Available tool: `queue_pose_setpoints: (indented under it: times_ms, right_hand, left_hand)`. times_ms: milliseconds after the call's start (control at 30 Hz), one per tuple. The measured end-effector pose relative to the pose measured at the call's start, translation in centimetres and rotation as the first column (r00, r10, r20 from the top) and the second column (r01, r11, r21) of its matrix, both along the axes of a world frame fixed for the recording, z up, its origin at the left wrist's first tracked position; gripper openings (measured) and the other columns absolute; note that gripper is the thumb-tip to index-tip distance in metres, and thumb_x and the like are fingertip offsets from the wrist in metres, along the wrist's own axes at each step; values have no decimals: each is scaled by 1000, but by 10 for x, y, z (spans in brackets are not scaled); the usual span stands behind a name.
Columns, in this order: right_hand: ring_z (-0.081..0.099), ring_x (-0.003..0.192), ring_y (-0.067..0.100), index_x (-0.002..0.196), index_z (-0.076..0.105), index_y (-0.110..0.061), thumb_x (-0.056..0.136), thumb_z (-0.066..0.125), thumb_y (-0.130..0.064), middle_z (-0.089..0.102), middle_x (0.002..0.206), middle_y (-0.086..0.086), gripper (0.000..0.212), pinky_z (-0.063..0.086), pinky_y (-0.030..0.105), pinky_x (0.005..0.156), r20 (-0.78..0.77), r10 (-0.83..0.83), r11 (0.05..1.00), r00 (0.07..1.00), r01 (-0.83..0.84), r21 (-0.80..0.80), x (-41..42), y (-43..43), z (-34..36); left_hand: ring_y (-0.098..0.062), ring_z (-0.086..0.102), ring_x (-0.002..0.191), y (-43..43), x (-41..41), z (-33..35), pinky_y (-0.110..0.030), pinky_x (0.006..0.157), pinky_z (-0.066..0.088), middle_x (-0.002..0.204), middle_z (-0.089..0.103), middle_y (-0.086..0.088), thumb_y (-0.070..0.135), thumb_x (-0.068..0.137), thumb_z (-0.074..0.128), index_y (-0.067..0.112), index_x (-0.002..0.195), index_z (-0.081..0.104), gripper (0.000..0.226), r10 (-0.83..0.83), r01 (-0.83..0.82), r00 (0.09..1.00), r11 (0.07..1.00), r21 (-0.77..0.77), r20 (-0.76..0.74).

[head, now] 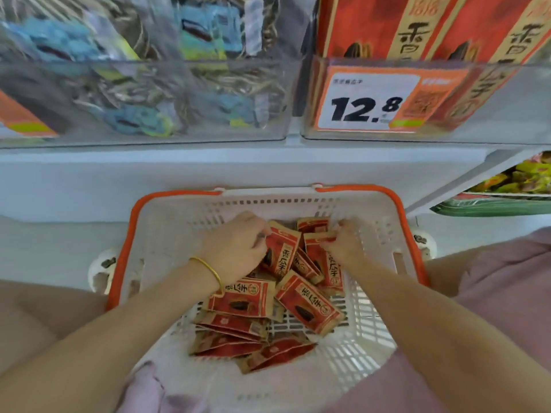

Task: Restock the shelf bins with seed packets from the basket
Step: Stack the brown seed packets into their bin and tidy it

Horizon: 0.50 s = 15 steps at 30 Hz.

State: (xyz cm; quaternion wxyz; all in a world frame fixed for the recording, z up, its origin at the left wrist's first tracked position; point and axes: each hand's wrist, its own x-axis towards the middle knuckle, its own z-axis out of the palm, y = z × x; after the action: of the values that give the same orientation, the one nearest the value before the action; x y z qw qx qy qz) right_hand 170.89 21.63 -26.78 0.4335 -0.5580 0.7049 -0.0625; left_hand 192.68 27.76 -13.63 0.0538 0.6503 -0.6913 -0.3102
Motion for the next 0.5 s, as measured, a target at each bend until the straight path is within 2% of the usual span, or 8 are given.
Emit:
queue_pose_setpoints:
  times_ms: [67, 133, 167, 233, 333, 400, 500]
  right_hand:
    - [55, 107, 23, 127, 45, 4, 84, 65, 1, 55, 111, 7, 47, 39, 15, 79, 66, -95, 995, 993, 92, 44, 5, -5, -1]
    - [59, 109, 31, 124, 50, 2, 83, 67, -2, 60, 120, 16, 45, 47, 34, 93, 94, -144, 987, 985, 136, 83, 8, -8, -4]
    - [60, 108, 32, 123, 52, 0, 82, 68, -4, 61, 120, 18, 43, 48, 38, 93, 82, -144, 987, 986, 137, 88, 7, -10, -8]
    - [62, 103, 30, 120, 54, -5, 81, 70, -8, 63, 115, 16, 42, 49, 34, 86, 44, -121, 989, 992, 117, 91, 5, -11, -13]
    - [61, 94, 25, 108, 56, -8, 79, 72, -9, 62, 105, 10, 34, 48, 31, 78, 63, -83, 993, 995, 77, 90, 8, -11, -14]
    - [57, 87, 21, 91, 54, -12, 78, 73, -10, 59, 93, 4, 24, 46, 30, 74, 34, 8, 1000, 999, -9, 28, 11, -6, -12]
    - [52, 79, 19, 75, 47, -17, 80, 68, -5, 56, 81, 2, 24, 37, 26, 61, 14, 69, 992, 998, -67, -103, 6, 5, -1]
  left_hand:
    - [-14, 54, 99, -2, -1, -3, -29, 89, 44, 118, 49, 2, 17, 93, 42, 19, 115, 57, 26, -4, 4, 1000, 1000, 21, 2]
    - [-13, 53, 94, -2, -2, -5, -30, 86, 45, 118, 50, 2, 17, 93, 41, 20, 115, 57, 27, -18, 18, 1000, 1000, 23, 14]
    - [-12, 52, 90, -2, -3, -5, -31, 84, 46, 118, 50, 3, 18, 93, 40, 20, 115, 57, 27, -23, 23, 1000, 1000, 22, 20]
    - [-10, 50, 88, -1, -5, -5, -32, 82, 47, 120, 49, 4, 20, 94, 39, 21, 116, 56, 28, -49, 49, 998, 999, 16, 39]
    - [-11, 51, 101, 3, -8, -5, -33, 87, 47, 124, 47, 5, 22, 94, 39, 22, 119, 54, 30, -112, 112, 992, 994, -1, 64]
    - [-12, 50, 105, 4, -9, -5, -32, 88, 46, 126, 45, 6, 23, 95, 38, 22, 122, 53, 30, -143, 145, 986, 989, -15, 88]
    - [-15, 49, 106, 6, -10, -6, -32, 86, 47, 127, 45, 3, 22, 96, 38, 20, 123, 52, 31, -196, 207, 969, 976, -62, 152]
